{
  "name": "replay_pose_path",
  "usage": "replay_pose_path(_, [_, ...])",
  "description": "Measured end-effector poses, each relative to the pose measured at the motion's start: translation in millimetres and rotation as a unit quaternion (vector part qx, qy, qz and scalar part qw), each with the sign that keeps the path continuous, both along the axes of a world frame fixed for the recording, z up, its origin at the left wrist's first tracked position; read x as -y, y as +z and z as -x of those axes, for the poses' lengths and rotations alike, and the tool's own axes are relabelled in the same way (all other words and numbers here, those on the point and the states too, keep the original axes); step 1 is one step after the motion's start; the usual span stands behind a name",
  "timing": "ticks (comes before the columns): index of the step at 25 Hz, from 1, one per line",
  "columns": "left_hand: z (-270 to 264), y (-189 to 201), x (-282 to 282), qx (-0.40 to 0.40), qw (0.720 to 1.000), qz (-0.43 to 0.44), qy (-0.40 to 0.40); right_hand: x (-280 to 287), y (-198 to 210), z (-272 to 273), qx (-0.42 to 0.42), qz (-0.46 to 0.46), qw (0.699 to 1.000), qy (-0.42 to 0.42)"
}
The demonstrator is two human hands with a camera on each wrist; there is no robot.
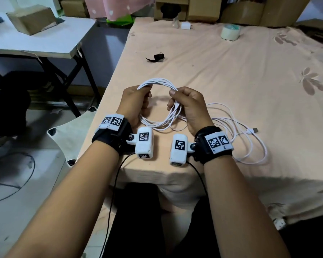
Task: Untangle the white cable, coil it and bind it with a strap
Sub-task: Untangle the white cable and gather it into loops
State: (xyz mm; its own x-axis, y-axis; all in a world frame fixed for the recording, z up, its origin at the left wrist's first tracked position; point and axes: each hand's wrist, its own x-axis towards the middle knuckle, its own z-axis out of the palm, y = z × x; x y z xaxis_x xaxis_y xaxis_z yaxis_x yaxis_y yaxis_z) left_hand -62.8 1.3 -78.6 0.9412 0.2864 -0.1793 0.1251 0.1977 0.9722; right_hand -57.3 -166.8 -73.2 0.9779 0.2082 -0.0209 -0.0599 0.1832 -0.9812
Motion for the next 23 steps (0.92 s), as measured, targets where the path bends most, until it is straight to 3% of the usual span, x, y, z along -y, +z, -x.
replay_pose_path(11, [6.6, 4.3, -1.6, 0.028, 0.999, 0.038, 0.000, 2.3, 0.5, 1.7, 0.012, -0.013, 1.000, 0.005])
replay_pose_path(23, [6.3, 3.0, -3.8, 0.050, 0.996, -0.013, 0.066, 2.7, -3.1, 1.2, 0.008, -0.008, 1.000, 0.020])
